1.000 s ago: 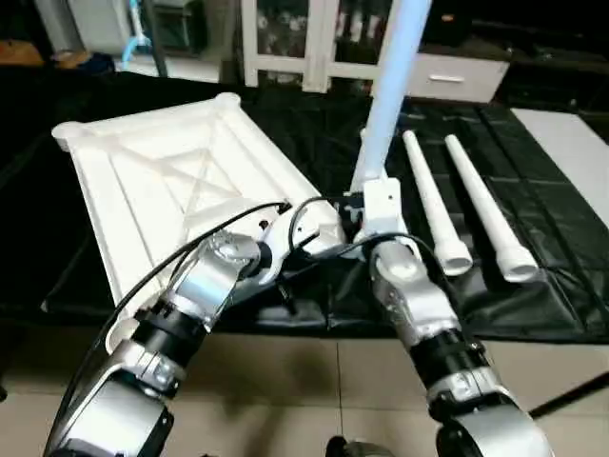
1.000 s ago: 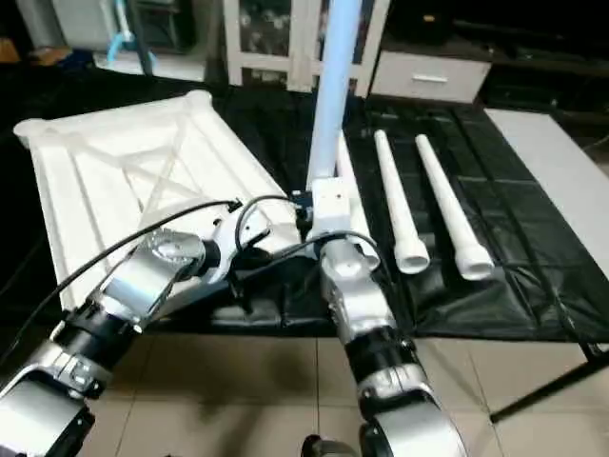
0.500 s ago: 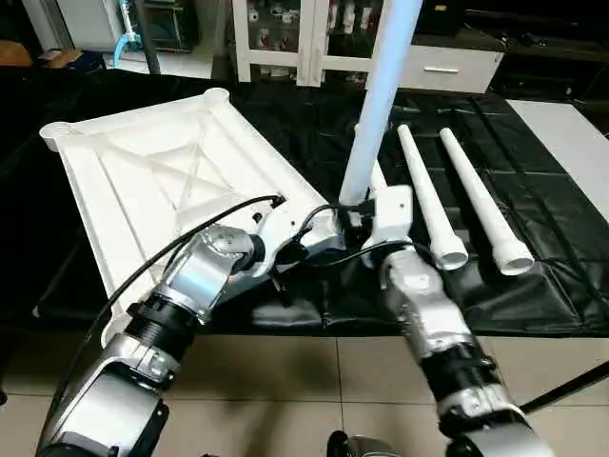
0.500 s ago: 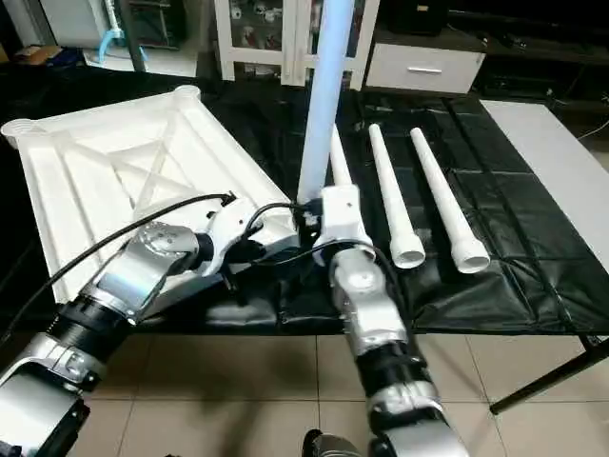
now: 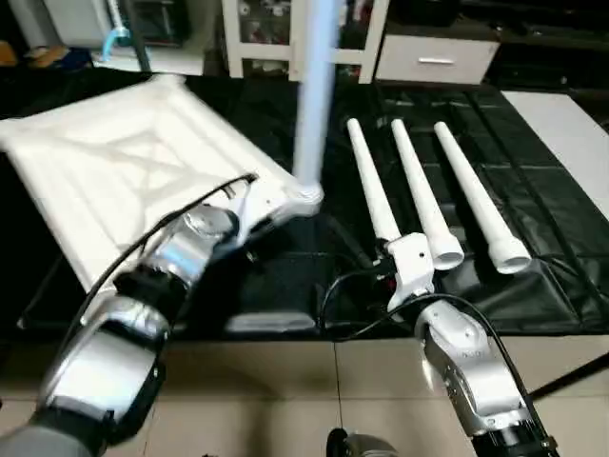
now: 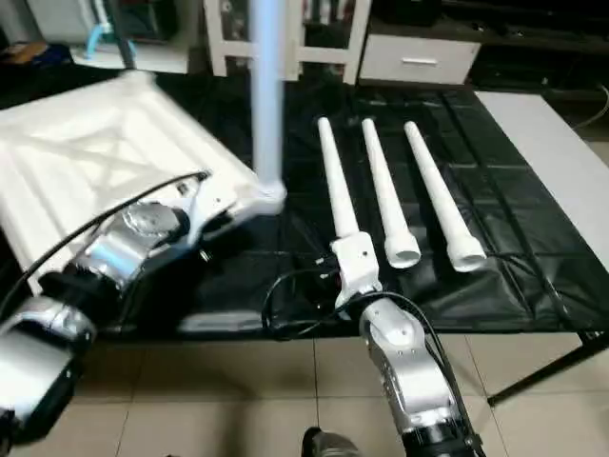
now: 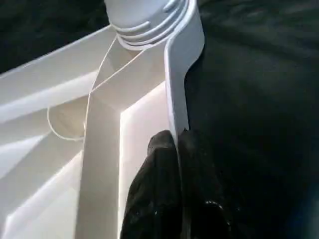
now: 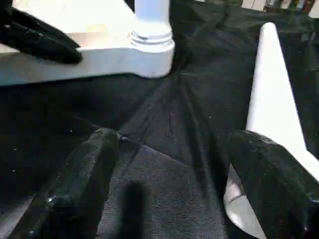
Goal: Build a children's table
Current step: Rotate table base
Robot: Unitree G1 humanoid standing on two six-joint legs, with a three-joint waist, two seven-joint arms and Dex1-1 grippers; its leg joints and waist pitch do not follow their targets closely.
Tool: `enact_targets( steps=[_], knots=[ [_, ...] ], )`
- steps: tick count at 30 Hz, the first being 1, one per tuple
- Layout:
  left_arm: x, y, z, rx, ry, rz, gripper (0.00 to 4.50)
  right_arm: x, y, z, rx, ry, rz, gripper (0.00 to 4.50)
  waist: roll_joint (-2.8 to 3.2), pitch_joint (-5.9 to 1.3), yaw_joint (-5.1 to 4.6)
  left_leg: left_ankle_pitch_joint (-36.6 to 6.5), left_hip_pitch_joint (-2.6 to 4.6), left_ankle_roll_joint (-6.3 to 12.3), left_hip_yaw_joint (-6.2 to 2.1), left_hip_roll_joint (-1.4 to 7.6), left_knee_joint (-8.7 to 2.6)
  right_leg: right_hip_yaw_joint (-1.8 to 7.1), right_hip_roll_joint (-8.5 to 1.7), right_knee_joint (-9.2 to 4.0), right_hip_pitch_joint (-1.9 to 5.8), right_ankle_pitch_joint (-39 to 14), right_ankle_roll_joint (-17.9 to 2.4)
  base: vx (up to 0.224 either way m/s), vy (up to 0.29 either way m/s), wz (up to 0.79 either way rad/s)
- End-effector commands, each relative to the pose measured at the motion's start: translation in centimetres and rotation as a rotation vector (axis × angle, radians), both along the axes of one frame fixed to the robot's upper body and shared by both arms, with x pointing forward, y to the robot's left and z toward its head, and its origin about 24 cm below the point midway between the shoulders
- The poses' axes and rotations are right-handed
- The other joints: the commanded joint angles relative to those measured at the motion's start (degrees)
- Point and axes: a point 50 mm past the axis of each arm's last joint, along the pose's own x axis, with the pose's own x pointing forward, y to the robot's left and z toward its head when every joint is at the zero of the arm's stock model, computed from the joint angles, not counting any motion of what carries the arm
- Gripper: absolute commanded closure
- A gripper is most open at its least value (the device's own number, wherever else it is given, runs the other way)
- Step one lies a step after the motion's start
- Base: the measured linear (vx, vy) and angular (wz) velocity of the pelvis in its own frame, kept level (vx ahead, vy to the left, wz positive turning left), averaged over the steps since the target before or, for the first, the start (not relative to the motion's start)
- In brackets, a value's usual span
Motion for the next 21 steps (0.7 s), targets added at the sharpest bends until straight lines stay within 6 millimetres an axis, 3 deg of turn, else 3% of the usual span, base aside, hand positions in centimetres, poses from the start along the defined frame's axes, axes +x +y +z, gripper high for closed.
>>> enact_targets(
  steps=[1, 5, 6, 12, 13, 15, 19, 21],
  knots=[
    [0.5, 1.6, 0.7, 0.081, -0.061, 0.053, 4.5, -0.1, -0.1, 0.4, -0.017, -0.006, -0.005, 0.72, 1.03, -4.7, 0.87, -18.39, -0.51, 3.53, 0.25, 0.35, -4.2, 2.3, -2.3, -3.39, 3.91, -19.99, -9.42, 0.0, 0.0, 0.0],
    [1.1, 2.0, 1.6, 0.065, -0.102, 0.075, 4.5, -0.5, 0.0, 0.7, -0.025, 0.0, 0.012, 0.72, 1.05, -5.08, 1.37, -14.27, -0.38, 4.54, 0.56, 0.35, -3.82, 2.51, -2.22, -2.72, 4.04, -13.78, -12.03, 0.0, 0.0, 0.0],
    [1.1, 2.1, 1.7, 0.061, -0.106, 0.074, 4.04, -0.5, 0.0, 0.7, -0.026, 0.002, 0.012, 0.64, 1.09, -5.13, 1.5, -12.74, -0.44, 5.08, 0.64, 0.24, -3.68, 2.51, -2.23, -2.63, 4.11, -12.44, -12.38, 0.0, 0.0, 0.0],
    [1.6, 1.9, 2.5, 0.039, -0.17, 0.062, 3.63, -0.6, -0.1, 0.7, -0.041, 0.009, 0.012, 0.64, 0.95, -5.73, 2.36, -5.34, -0.68, 7.41, 0.74, 0.28, -3.08, 2.72, -2.23, -1.15, 4.42, -2.67, -15.16, 0.0, 0.0, 0.0],
    [1.7, 1.8, 2.7, 0.032, -0.183, 0.064, 3.55, -0.6, 0.0, 0.6, -0.044, 0.011, 0.014, 0.64, 0.96, -5.65, 2.5, -5.45, -0.62, 7.6, 0.79, 0.29, -3.07, 2.73, -2.23, -1.16, 4.34, -2.7, -15.37, 0.0, 0.0, 0.0],
    [1.8, 1.9, 3.1, 0.02, -0.204, 0.074, 3.44, -0.6, 0.1, 0.6, -0.052, 0.011, 0.018, 0.64, 0.64, -5.35, 3.13, -8.26, -0.39, 7.08, 1.04, 0.3, -3.21, 2.76, -2.3, -1.6, 4.14, -7.59, -14.56, 0.0, 0.0, 0.0],
    [2.1, 1.9, 3.7, -0.026, -0.23, 0.101, 3.09, -0.6, 0.2, 0.6, -0.06, 0.015, 0.019, 0.64, 0.62, -4.8, 3.9, -13.56, -0.01, 4.41, 1.18, 0.3, -3.43, 2.83, -2.17, -2.76, 3.46, -18.27, -10.86, 0.0, 0.0, 0.0],
    [2.1, 1.9, 3.9, -0.05, -0.231, 0.102, 3.0, -0.6, 0.2, 0.6, -0.061, 0.015, 0.019, 0.64, 0.71, -4.84, 4.23, -14.29, 0.12, 3.68, 1.16, 0.36, -3.52, 2.88, -2.19, -2.87, 3.31, -19.47, -10.02, 0.0, 0.0, 0.0]
  ],
)
